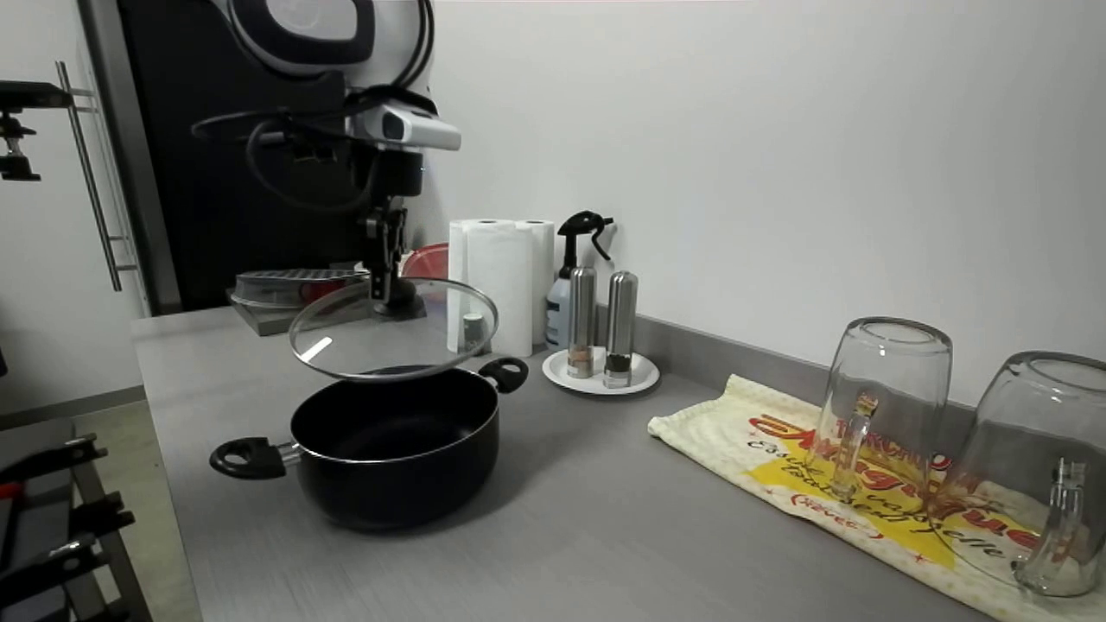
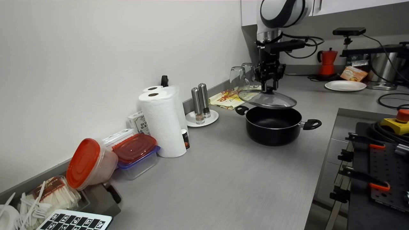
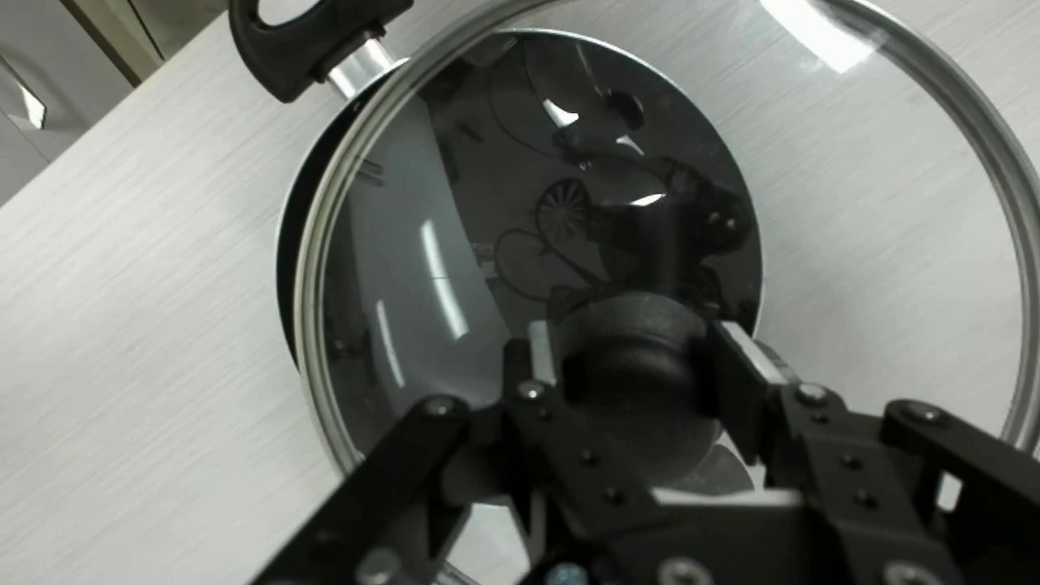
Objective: Put the lid on the table
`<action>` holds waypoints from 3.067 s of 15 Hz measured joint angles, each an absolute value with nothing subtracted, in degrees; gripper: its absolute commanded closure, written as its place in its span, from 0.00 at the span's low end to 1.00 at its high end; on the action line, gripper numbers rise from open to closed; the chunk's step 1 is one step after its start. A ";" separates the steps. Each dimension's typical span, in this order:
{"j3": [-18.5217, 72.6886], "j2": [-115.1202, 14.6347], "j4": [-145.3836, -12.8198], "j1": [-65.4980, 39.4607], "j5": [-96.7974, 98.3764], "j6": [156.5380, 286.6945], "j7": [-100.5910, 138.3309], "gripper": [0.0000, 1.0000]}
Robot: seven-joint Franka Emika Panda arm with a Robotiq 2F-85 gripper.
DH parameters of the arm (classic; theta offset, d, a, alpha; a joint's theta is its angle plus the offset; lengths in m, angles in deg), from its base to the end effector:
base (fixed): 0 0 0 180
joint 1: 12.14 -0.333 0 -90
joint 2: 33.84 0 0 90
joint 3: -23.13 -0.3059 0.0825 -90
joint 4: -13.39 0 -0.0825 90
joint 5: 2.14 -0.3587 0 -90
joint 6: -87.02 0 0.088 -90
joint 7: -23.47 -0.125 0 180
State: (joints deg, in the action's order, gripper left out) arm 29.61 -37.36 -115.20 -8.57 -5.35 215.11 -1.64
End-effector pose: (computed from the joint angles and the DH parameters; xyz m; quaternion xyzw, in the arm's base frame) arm 0.4944 -0.0851 0.3233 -0.9470 0.3190 0.0369 0.0132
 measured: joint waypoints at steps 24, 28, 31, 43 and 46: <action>11.36 -49.21 -92.93 -21.72 16.70 202.70 -14.75 0.77; 13.01 -57.36 -89.17 -23.73 15.28 203.52 -14.19 0.77; 13.45 -62.17 -86.72 -24.70 11.70 204.85 -12.54 0.77; 19.50 -74.70 -81.82 -28.49 7.46 209.26 -12.84 0.77; 20.70 -75.87 -81.71 -28.45 6.07 211.54 -14.11 0.77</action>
